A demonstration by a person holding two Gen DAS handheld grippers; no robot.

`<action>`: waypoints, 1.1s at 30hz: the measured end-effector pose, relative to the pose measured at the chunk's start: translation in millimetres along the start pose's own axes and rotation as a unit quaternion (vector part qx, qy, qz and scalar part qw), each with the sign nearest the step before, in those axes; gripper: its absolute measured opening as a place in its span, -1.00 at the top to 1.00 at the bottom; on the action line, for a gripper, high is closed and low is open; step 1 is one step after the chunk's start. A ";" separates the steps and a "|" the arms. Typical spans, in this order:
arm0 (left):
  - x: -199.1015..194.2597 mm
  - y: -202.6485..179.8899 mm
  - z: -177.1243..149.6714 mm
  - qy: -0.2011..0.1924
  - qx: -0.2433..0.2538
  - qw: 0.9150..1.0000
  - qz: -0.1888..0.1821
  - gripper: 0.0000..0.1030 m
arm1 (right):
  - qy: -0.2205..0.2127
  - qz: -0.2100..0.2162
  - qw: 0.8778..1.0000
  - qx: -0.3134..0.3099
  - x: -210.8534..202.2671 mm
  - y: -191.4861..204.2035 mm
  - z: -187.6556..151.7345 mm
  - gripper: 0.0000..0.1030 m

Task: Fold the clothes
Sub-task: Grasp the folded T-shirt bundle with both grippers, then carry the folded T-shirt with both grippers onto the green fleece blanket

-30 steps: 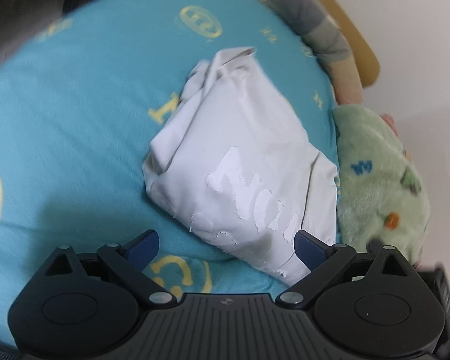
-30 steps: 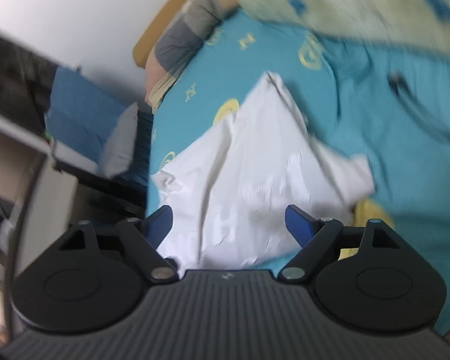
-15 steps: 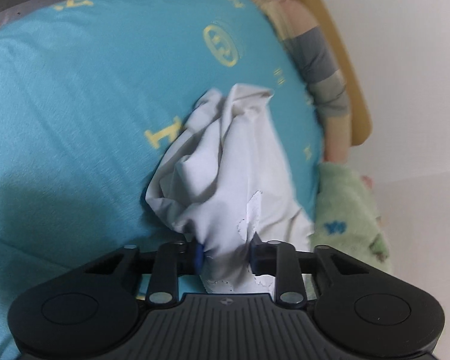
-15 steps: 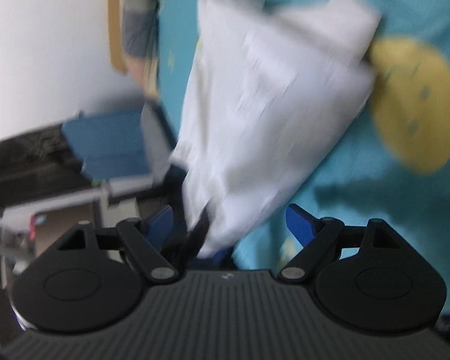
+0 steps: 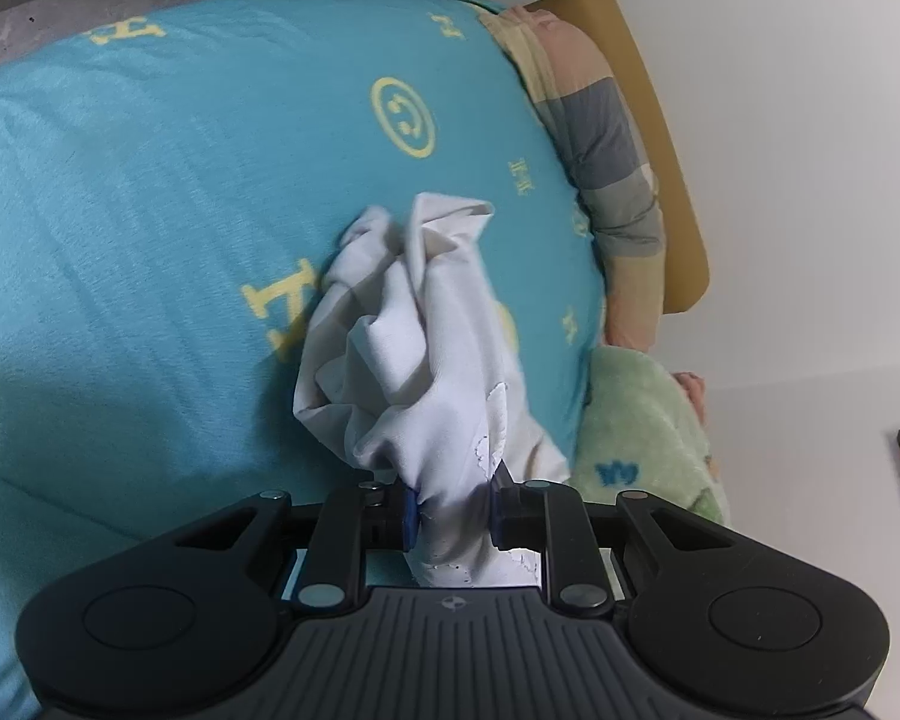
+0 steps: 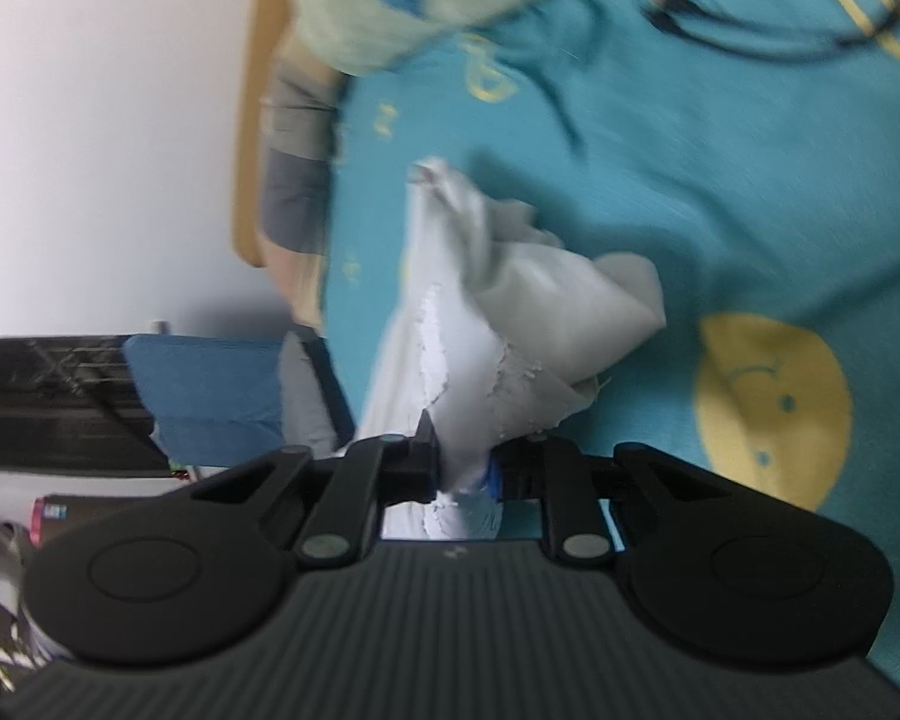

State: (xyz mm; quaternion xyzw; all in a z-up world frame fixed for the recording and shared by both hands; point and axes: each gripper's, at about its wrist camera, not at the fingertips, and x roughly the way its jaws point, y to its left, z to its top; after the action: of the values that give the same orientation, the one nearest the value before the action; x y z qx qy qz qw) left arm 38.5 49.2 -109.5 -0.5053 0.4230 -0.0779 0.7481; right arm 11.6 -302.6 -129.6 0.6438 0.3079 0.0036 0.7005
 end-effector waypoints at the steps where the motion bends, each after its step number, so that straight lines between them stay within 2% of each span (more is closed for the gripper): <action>1: -4.5 -8.0 -1.9 -0.001 0.002 1.000 -0.005 0.57 | -0.004 0.007 1.000 -0.008 -7.2 5.7 2.0 0.67; 4: -18.6 -36.4 -11.9 0.002 0.010 1.000 -0.018 0.57 | -0.019 0.025 0.999 -0.035 -35.1 26.1 6.9 0.67; 7: -23.2 -69.8 -27.7 0.024 0.013 0.999 -0.031 0.57 | -0.038 0.035 0.997 -0.053 -73.7 41.5 15.9 0.67; 9: -16.1 -99.6 -41.6 0.044 0.033 0.998 -0.038 0.57 | -0.056 0.041 0.996 -0.051 -101.4 49.5 28.8 0.67; 13: 6.4 -172.9 -80.8 0.074 0.093 0.992 -0.048 0.57 | -0.097 0.036 0.992 -0.075 -158.1 73.6 67.3 0.67; 17: 49.6 -253.2 -123.7 0.104 0.143 0.982 -0.067 0.57 | -0.150 0.016 0.983 -0.107 -210.3 99.3 124.9 0.67; 21: 107.2 -334.9 -168.0 0.128 0.178 0.970 -0.101 0.57 | -0.216 0.006 0.966 -0.138 -254.3 130.7 195.5 0.67; 24: 142.1 -353.8 -197.9 0.132 0.202 0.962 -0.129 0.57 | -0.271 0.007 0.949 -0.163 -284.7 154.5 246.7 0.67; 27: 176.6 -371.0 -227.6 0.136 0.226 0.952 -0.157 0.57 | -0.326 -0.002 0.924 -0.202 -313.7 167.5 281.5 0.67; 31: 222.6 -394.0 -267.2 0.140 0.257 0.936 -0.193 0.57 | -0.367 -0.047 0.901 -0.225 -319.6 143.9 307.8 0.67; 33: 235.0 -390.3 -281.3 0.143 0.279 0.929 -0.197 0.57 | -0.366 -0.079 0.899 -0.227 -314.4 115.2 311.9 0.67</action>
State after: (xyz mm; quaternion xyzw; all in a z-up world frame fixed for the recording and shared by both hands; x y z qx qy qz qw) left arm 107.7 -459.1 44.1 -0.3326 0.3786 -0.4105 0.7599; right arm -62.1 -689.8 102.9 0.3963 0.0701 -0.2179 0.8891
